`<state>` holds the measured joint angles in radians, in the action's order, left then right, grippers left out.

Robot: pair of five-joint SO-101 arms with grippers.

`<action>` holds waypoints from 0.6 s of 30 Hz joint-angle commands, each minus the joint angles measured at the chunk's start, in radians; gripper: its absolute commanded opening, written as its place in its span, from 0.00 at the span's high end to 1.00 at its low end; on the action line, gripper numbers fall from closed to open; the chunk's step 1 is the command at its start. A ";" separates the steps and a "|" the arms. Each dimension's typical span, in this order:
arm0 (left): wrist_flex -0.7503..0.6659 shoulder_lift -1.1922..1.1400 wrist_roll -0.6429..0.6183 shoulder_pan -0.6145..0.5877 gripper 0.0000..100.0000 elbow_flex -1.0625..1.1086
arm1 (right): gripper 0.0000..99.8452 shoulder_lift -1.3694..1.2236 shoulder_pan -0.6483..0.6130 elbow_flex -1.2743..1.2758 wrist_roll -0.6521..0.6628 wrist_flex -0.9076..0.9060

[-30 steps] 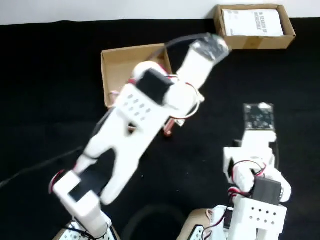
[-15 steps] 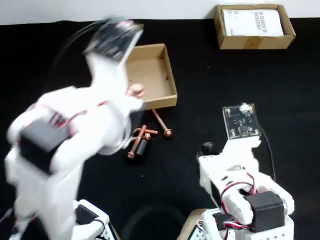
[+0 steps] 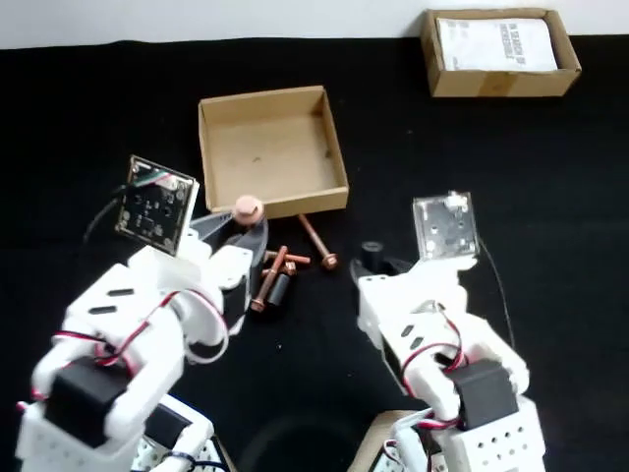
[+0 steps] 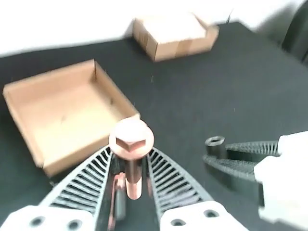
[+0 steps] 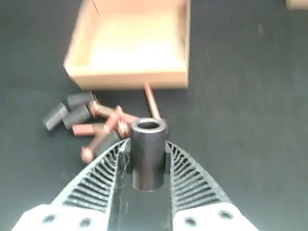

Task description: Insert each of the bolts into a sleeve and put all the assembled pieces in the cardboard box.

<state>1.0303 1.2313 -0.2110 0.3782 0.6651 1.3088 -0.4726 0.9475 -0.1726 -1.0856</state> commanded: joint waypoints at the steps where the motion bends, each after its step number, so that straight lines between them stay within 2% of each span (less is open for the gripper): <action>1: -0.245 0.024 -0.095 -0.012 0.99 0.104 | 0.99 0.143 -0.013 0.125 -0.009 0.220; 3: -0.324 0.004 -0.169 -0.012 0.99 0.130 | 0.99 0.249 -0.013 0.196 -0.009 0.252; 8: -0.473 -0.110 -0.222 0.002 0.99 0.110 | 0.99 0.524 -0.013 0.352 -0.005 0.254; 10: -0.493 -0.166 -0.236 0.022 0.99 0.067 | 0.99 0.532 -0.012 0.387 -0.003 0.231; 15: -0.488 -0.291 -0.229 0.142 0.99 -0.067 | 0.99 0.512 -0.012 0.400 -0.005 0.219; 18: -0.488 -0.348 -0.144 0.203 0.99 -0.099 | 0.99 0.512 -0.012 0.400 -0.005 0.219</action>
<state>0.5700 0.9214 -0.4196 0.5194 0.6406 1.8075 -0.4803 1.3510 -0.1726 -0.8692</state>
